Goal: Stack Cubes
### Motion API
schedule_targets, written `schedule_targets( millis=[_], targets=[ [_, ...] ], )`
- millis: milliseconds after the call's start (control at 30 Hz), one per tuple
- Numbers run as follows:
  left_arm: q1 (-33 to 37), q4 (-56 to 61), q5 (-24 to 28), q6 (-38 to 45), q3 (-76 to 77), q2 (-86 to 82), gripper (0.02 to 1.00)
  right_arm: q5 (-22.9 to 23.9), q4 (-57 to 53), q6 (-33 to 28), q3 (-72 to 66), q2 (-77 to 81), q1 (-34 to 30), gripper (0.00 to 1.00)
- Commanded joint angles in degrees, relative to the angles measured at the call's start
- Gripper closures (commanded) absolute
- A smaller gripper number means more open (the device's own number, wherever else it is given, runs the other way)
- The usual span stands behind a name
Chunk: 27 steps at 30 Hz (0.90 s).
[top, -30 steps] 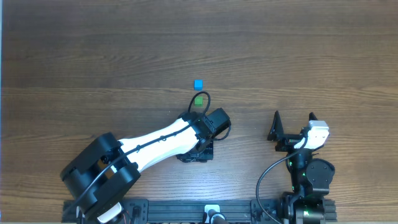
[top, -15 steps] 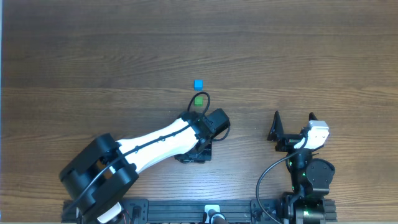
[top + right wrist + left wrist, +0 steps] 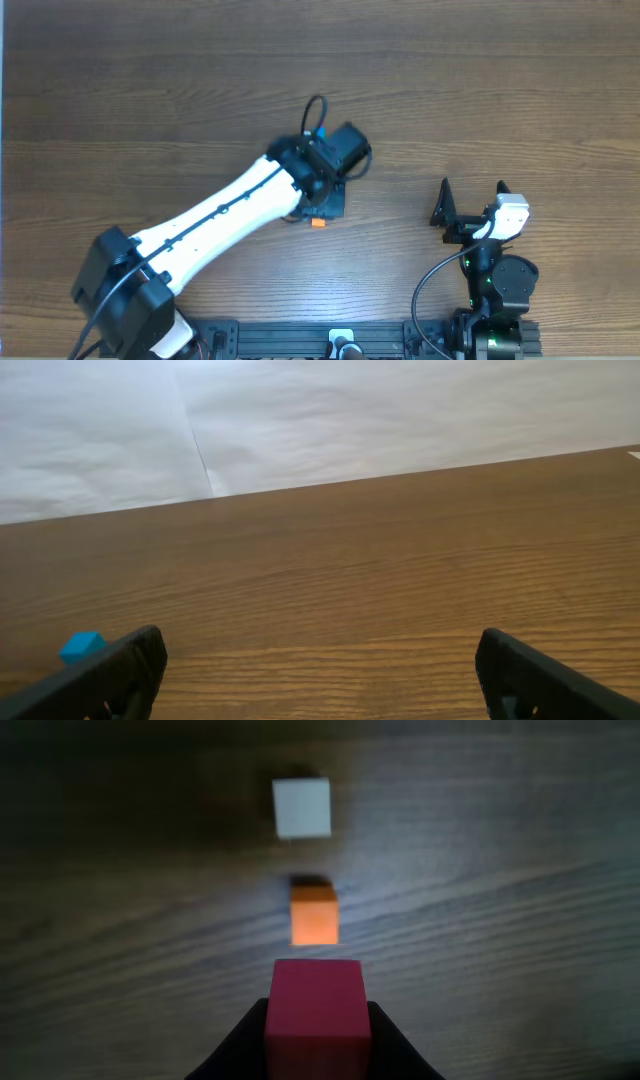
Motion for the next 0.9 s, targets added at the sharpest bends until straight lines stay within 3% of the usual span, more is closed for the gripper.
schedule_targets(
  millis=[33,233,900],
  targets=[
    [2.9,-2.9,-0.8,4.5,5.6,1.4,0.98,-0.3,-0.2,0.3,-0.3,-0.3,0.0,0.007],
    [4.7,-6.6,-1.0,5.7,12.5,8.2,0.98,-0.3,-0.2,0.3,-0.3,-0.3,0.0,0.007],
    [5.4,-2.3,0.8,5.5,10.5,15.5,0.978,-0.3,-0.2,0.3,-0.3,-0.3,0.1,0.007]
  ],
)
